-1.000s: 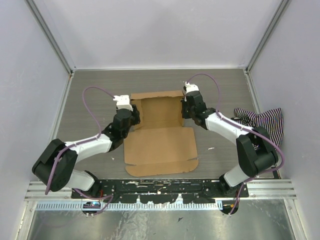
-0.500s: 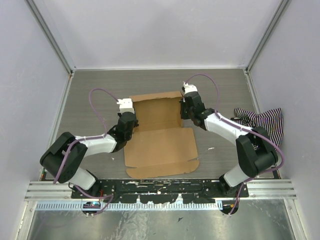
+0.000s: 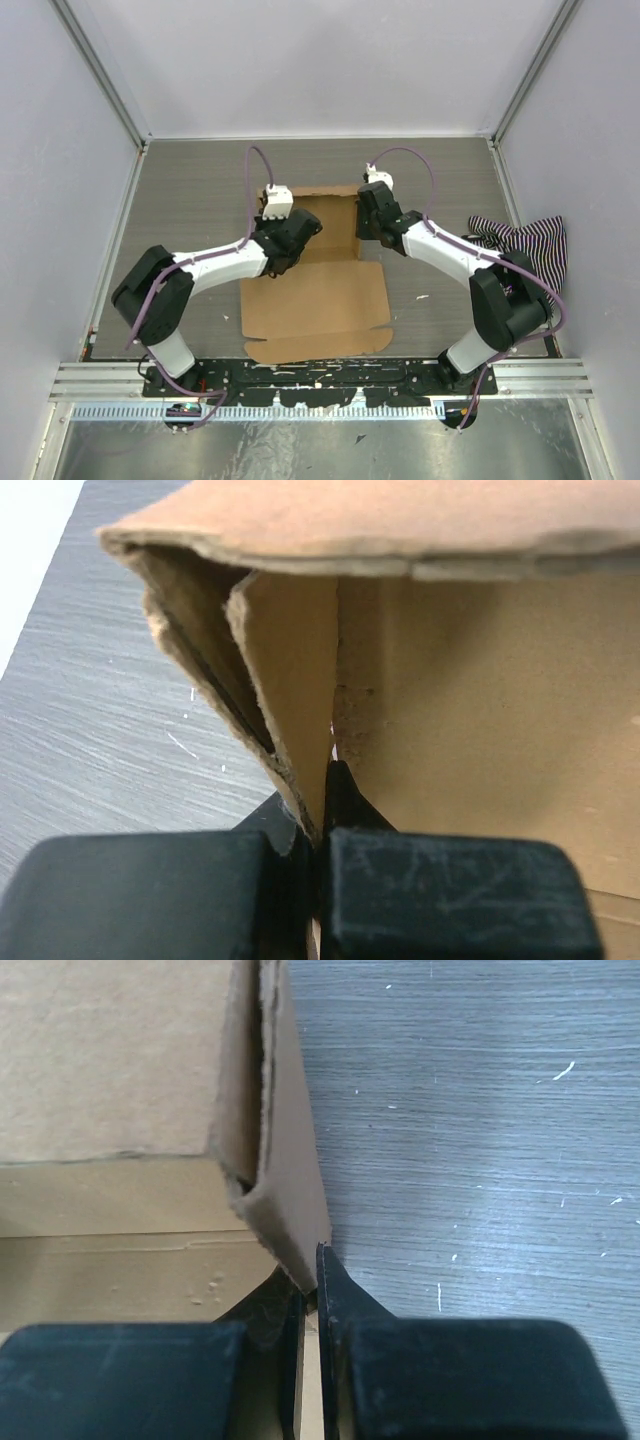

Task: Fold the paper box

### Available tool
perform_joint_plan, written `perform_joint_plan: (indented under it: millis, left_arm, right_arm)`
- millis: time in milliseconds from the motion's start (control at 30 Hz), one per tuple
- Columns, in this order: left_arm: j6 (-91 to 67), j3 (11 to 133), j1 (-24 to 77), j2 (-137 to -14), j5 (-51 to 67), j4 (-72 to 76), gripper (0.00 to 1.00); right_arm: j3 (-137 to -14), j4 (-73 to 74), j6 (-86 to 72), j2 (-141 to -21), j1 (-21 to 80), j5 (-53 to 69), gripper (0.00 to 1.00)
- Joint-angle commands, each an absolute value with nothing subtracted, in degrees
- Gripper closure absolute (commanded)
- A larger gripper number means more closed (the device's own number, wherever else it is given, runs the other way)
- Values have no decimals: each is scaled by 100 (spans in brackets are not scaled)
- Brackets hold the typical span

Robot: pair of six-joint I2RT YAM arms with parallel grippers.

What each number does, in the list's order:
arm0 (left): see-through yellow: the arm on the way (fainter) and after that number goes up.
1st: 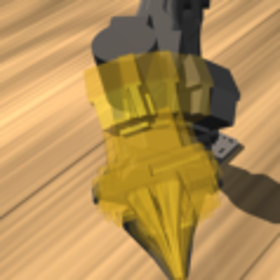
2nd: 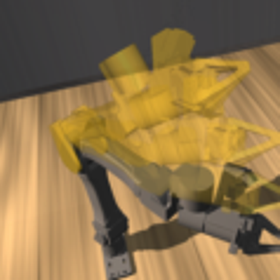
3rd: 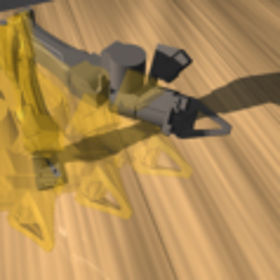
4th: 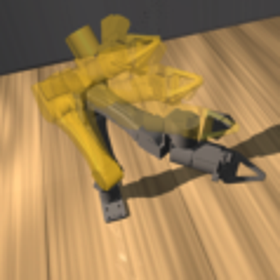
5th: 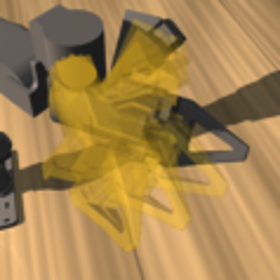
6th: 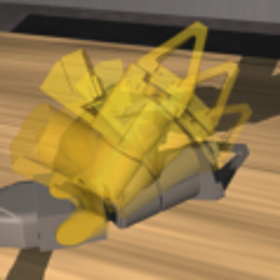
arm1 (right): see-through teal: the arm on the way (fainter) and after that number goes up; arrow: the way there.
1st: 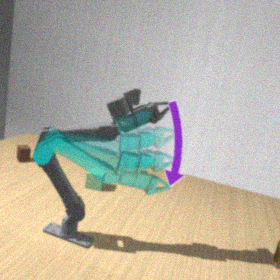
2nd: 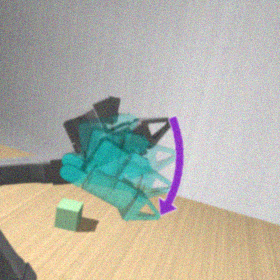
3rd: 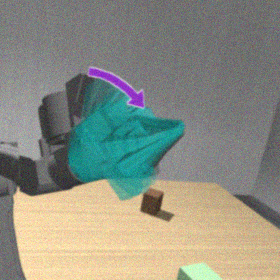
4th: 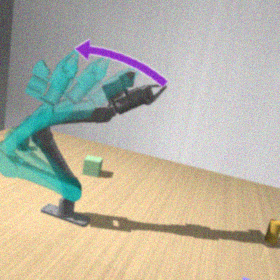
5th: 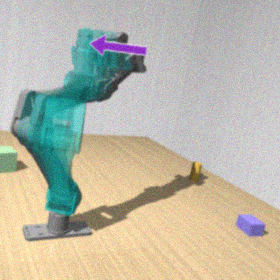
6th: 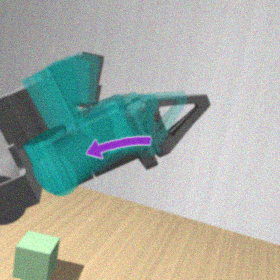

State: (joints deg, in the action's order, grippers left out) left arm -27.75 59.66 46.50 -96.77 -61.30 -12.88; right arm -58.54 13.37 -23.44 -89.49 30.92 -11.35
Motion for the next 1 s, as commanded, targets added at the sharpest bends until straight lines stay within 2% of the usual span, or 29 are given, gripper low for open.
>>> perform_joint_plan:
  millis: [0,67,133,267,333,500,633,767,833,867,967]
  left_arm:
    - [-3270,5665,4700,-9452,-6025,-1798,93]
    - [-3242,5602,4699,-9264,-5802,-1761,84]
    - [-3250,5628,4694,-9084,-5647,-1904,67]
    - [-3270,5748,4694,-8708,-5439,-2284,50]
    - [-3249,5804,4698,-8509,-5362,-2443,46]
    - [-3296,5835,4693,-7877,-5287,-2867,45]
    - [-3294,5832,4681,-7350,-5319,-3224,44]
    - [-3220,5819,4647,-6714,-5317,-3405,44]
    - [-3209,5811,4640,-6468,-5295,-3484,44]
    - [-3189,5810,4630,-6363,-5279,-3524,44]
    - [-3182,5813,4618,-6048,-5206,-3681,44]
  right_arm:
    - [-6020,1683,-2723,-9003,3214,-1116,99]
    - [-6062,1729,-2739,-8976,3216,-1124,99]
    - [-6176,1836,-2730,-8999,3216,-1117,99]
    - [-6461,2065,-2675,-9129,3209,-1140,99]
    - [-6575,2180,-2655,-9214,3208,-1138,99]
    - [-6666,2333,-2921,-9342,3131,-1020,99]
    - [-6606,2343,-3262,-9391,2851,-246,99]
    - [-6627,2489,-3322,-9145,2804,112,69]
    - [-6588,2575,-3331,-8887,2804,141,37]
    - [-6585,2629,-3318,-8747,2804,114,27]
    - [-6625,2838,-3211,-8358,2804,-60,19]
